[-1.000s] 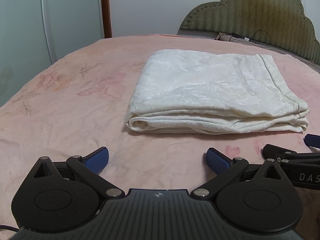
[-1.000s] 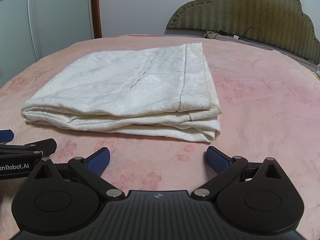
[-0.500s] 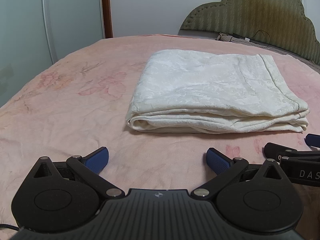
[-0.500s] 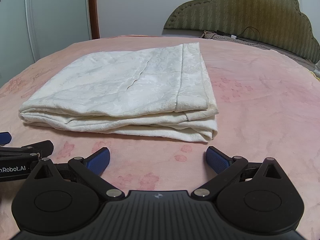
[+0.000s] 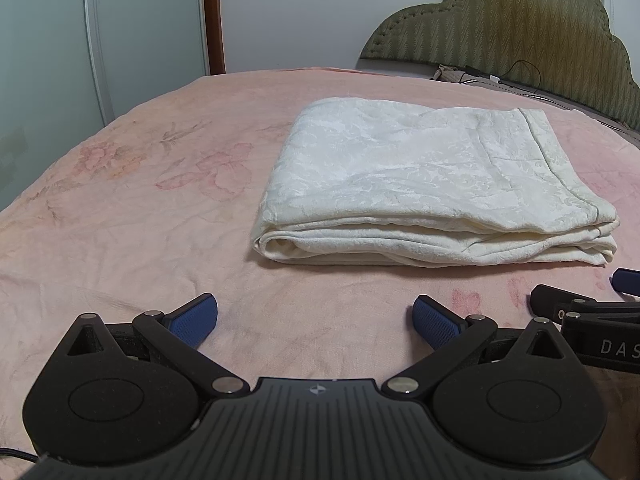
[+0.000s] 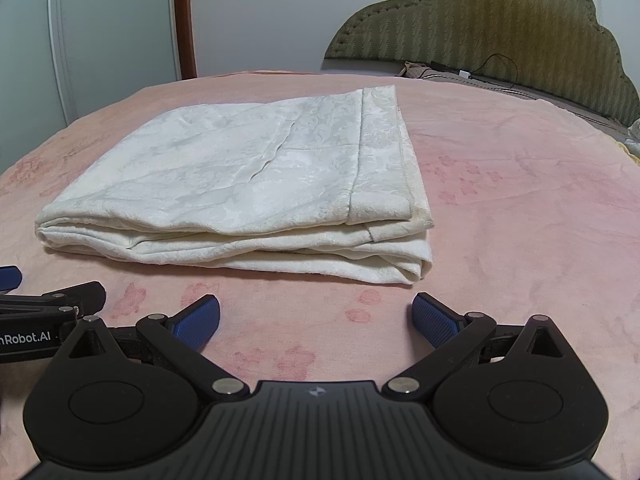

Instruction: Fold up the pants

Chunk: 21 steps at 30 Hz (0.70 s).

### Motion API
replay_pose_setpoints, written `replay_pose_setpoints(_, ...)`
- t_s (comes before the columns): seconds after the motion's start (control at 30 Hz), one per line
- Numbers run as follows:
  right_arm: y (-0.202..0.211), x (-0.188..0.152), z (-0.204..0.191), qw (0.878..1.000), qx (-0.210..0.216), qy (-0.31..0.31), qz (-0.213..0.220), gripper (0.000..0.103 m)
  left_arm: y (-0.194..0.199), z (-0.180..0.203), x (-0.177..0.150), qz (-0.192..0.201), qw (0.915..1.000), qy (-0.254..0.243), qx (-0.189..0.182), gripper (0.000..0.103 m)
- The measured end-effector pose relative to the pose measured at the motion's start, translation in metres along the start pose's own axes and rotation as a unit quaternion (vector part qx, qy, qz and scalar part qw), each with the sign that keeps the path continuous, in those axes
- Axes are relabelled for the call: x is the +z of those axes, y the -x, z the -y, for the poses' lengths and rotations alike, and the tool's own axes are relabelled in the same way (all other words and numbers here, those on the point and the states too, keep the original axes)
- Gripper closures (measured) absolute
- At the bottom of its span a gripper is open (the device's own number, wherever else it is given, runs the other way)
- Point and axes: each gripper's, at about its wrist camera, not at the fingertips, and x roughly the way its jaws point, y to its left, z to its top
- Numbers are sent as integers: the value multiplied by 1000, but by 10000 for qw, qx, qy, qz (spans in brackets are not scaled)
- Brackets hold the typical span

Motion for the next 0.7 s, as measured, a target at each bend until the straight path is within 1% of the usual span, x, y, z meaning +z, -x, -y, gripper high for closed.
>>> replay_pose_setpoints(0.3,0,0,1,10000,-9,-10,-2,0,1,-3,-1,25,9999,79,84,0)
replay_pose_setpoints(0.7,1,0,2,10000,7,-18,-13,0,0,-2,1,-7,9999,90,80,0)
